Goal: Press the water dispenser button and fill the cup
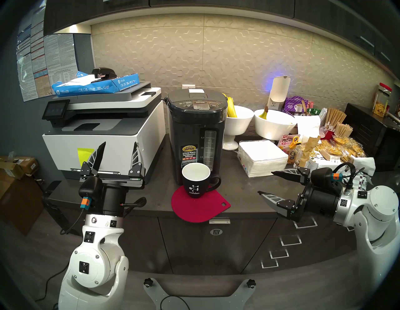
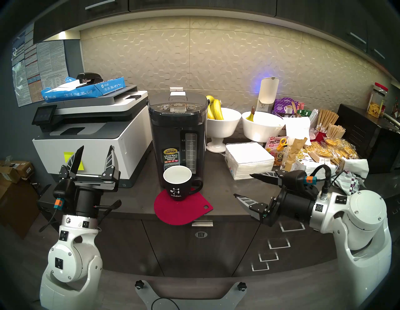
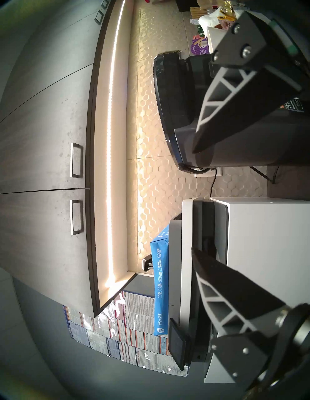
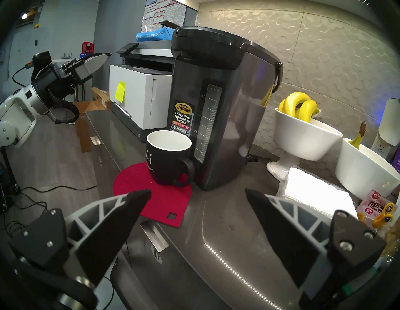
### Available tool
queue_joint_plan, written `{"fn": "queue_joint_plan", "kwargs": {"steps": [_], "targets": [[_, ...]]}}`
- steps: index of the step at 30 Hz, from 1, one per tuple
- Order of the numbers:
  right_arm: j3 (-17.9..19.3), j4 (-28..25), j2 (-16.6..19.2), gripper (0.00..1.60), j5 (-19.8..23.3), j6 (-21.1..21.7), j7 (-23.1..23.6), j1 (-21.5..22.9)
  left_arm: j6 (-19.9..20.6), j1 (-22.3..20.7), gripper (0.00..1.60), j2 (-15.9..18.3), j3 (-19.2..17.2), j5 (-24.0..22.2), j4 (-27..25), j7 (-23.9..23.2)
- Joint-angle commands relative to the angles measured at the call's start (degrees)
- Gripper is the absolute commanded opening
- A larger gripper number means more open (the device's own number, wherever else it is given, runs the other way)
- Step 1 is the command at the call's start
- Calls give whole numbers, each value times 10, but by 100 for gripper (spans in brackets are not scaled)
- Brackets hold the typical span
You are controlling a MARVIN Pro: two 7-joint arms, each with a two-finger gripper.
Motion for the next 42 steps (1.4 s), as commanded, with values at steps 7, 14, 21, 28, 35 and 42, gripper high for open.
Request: {"fn": "queue_joint_plan", "kwargs": {"steps": [7, 14, 21, 28, 35, 42], "targets": [[0, -4, 1, 160, 0, 0, 0, 1, 3, -3, 160, 4, 0, -9, -12, -5], [0, -4, 1, 160, 0, 0, 0, 1, 17, -6, 160, 9, -1, -8, -23, -12], [0, -4, 1, 160, -1, 0, 1, 1, 18, -9, 160, 7, 3, -8, -27, -14], [0, -4, 0, 160, -1, 0, 1, 1, 1, -38, 160, 7, -6, -10, -20, -15], [0, -4, 0, 160, -1, 0, 1, 1, -3, -66, 160, 8, -14, -22, -8, -16], [0, -4, 0, 160, -1, 0, 1, 1, -14, -69, 160, 15, -16, -38, 0, -26]]}}
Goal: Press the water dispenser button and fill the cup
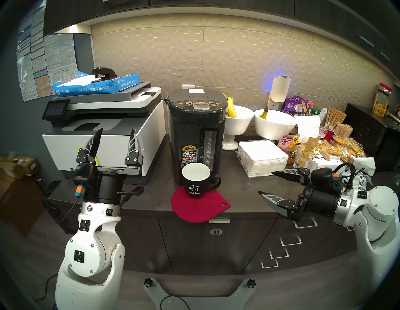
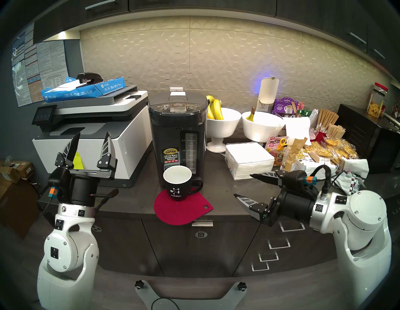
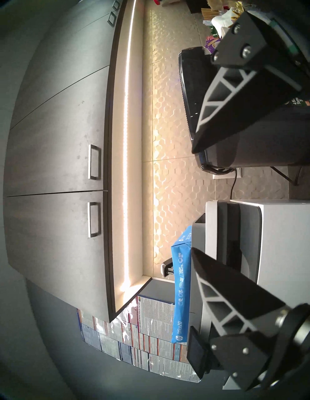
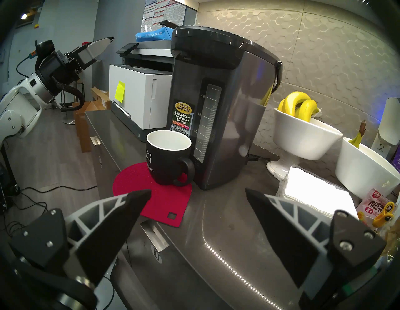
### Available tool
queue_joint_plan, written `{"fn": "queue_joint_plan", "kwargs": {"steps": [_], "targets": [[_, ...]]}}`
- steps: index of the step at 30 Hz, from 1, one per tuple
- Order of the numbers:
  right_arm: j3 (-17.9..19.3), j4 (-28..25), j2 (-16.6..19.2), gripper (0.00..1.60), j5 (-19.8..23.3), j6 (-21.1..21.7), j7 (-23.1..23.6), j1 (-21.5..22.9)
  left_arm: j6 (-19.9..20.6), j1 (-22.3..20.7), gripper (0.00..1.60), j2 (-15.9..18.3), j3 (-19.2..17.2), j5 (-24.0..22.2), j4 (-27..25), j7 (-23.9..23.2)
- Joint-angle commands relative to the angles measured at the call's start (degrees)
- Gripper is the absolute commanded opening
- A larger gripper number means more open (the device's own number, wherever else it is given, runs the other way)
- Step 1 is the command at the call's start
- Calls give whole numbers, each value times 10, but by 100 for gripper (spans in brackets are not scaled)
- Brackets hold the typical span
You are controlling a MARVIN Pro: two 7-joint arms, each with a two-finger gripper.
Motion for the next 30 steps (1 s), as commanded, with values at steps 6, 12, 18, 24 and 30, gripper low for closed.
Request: {"fn": "queue_joint_plan", "kwargs": {"steps": [6, 12, 18, 24, 30], "targets": [[0, -5, 1, 160, 0, 0, 0, 1, -19, -29, 160, 23, -19, -22, 3, -25], [0, -5, 1, 160, -1, 0, 0, 1, -13, -52, 160, 37, -32, -34, 6, -40], [0, -5, 1, 160, -1, 0, 0, 1, -12, -59, 160, 44, -37, -57, 9, -54], [0, -5, 1, 160, -1, 0, 1, 1, -9, -60, 160, 54, -44, -85, 11, -71], [0, -5, 1, 160, -1, 0, 1, 1, -7, -60, 160, 63, -52, -107, 13, -87]]}}
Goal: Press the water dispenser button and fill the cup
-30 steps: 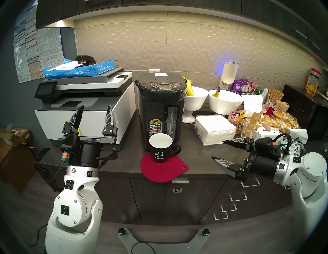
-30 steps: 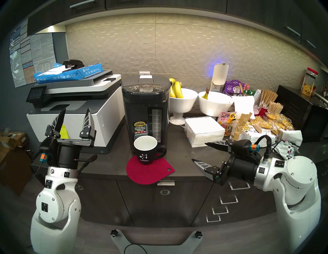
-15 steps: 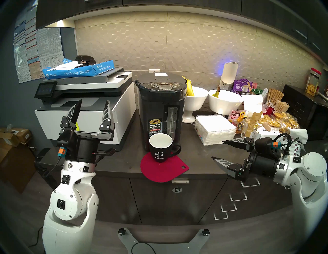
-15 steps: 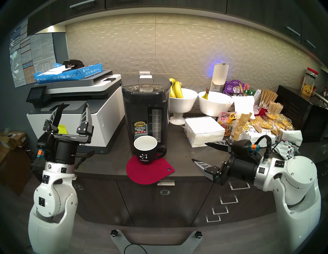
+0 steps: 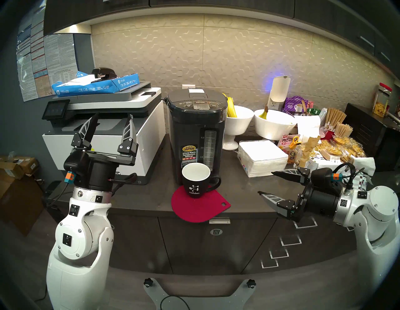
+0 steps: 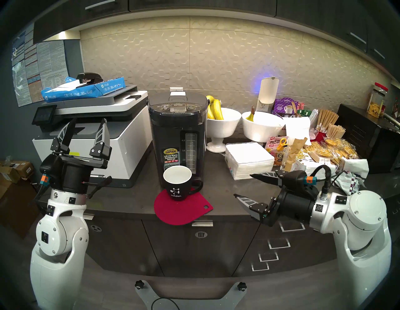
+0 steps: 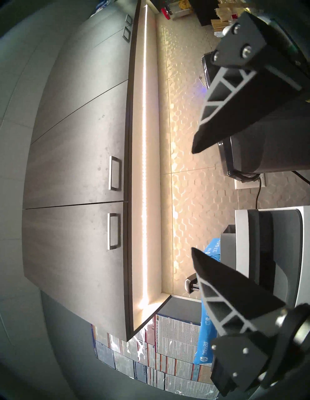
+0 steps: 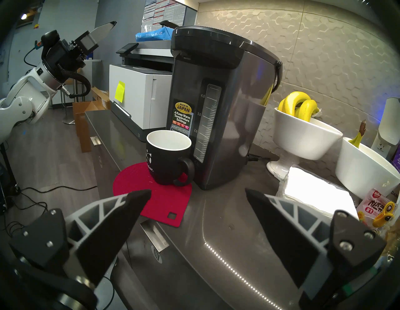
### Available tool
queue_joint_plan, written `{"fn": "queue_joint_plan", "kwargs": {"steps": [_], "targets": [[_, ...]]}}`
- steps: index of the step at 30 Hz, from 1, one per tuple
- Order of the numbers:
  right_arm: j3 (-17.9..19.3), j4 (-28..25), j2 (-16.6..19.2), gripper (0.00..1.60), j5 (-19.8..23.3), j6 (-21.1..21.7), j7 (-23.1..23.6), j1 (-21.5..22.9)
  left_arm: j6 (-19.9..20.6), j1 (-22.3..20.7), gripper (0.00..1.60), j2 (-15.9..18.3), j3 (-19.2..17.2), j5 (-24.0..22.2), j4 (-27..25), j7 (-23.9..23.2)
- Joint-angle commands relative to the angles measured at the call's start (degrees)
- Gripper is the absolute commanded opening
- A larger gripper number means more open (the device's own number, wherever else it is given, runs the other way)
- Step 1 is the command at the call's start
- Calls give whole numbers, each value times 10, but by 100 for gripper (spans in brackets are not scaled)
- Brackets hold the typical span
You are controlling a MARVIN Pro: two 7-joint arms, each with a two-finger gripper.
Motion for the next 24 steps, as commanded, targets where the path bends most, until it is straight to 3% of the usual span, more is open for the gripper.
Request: {"fn": "queue_joint_plan", "kwargs": {"steps": [1, 12, 24], "targets": [[0, -5, 2, 160, 0, 0, 0, 1, 0, -6, 160, 13, -7, -28, -5, -16], [0, -5, 1, 160, 0, 0, 0, 1, -65, -19, 160, 14, -8, -10, 29, -38], [0, -5, 1, 160, -1, 0, 1, 2, -173, -49, 160, -10, 4, 42, 85, -37]]}}
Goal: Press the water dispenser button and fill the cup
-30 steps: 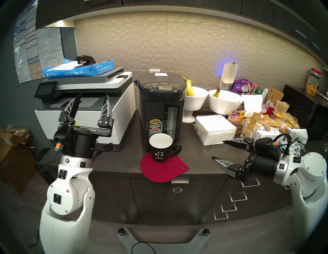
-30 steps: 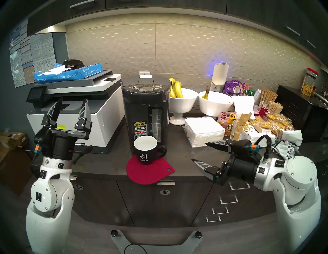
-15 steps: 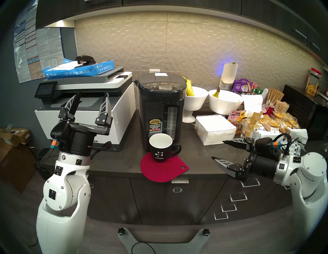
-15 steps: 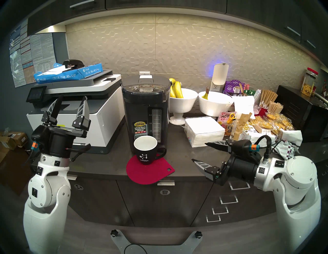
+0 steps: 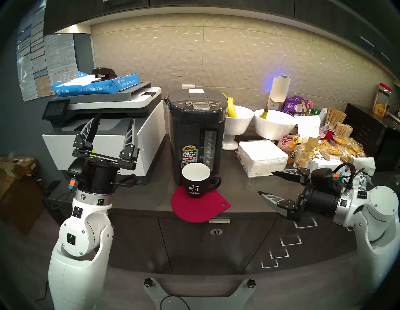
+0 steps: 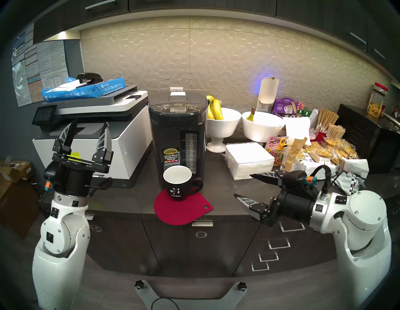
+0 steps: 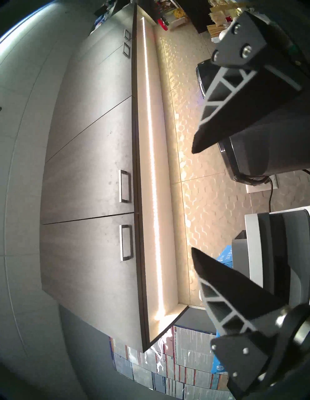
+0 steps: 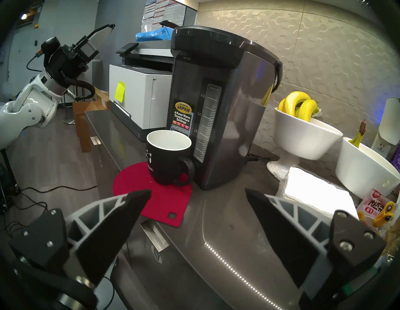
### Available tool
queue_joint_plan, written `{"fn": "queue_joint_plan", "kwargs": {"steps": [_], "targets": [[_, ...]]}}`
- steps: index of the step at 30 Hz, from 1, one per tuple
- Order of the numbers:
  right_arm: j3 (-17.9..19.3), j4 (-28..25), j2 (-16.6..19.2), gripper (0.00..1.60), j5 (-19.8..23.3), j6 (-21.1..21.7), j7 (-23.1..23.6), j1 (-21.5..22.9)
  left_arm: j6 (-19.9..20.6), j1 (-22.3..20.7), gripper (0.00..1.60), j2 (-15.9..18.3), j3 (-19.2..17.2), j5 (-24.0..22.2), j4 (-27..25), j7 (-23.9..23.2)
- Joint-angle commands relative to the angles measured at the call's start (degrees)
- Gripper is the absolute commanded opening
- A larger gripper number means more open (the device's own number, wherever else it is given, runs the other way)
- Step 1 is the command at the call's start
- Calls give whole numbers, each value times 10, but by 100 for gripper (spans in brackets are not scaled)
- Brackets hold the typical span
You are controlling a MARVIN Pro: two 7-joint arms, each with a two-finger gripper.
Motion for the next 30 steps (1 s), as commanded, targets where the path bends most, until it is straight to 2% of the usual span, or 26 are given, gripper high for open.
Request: {"fn": "queue_joint_plan", "kwargs": {"steps": [1, 2, 3, 5, 8, 13, 19, 30], "targets": [[0, -5, 1, 160, 0, 0, 0, 2, -67, -27, 160, -13, 4, 19, 19, 1], [0, -5, 1, 160, 0, 0, 0, 2, -75, -29, 160, -14, 4, 21, 24, 1], [0, -4, 1, 160, 0, -1, 0, 2, -16, -66, 160, 13, -6, 0, -47, 10], [0, -2, 1, 160, 0, -1, 0, 1, -46, -74, 160, 14, -12, 7, -40, 6], [0, -2, 0, 160, 0, -1, 0, 1, -47, -81, 160, 17, -18, 8, -42, 8], [0, -1, 0, 160, 0, -1, 1, 1, -32, -111, 160, 33, -32, 3, -80, 15], [0, 0, 0, 160, 0, -1, 1, 2, 12, -152, 160, 50, -41, -9, -130, 28], [0, 0, 0, 160, 0, -1, 1, 2, 115, -224, 160, 87, -51, -39, -127, 49]]}}
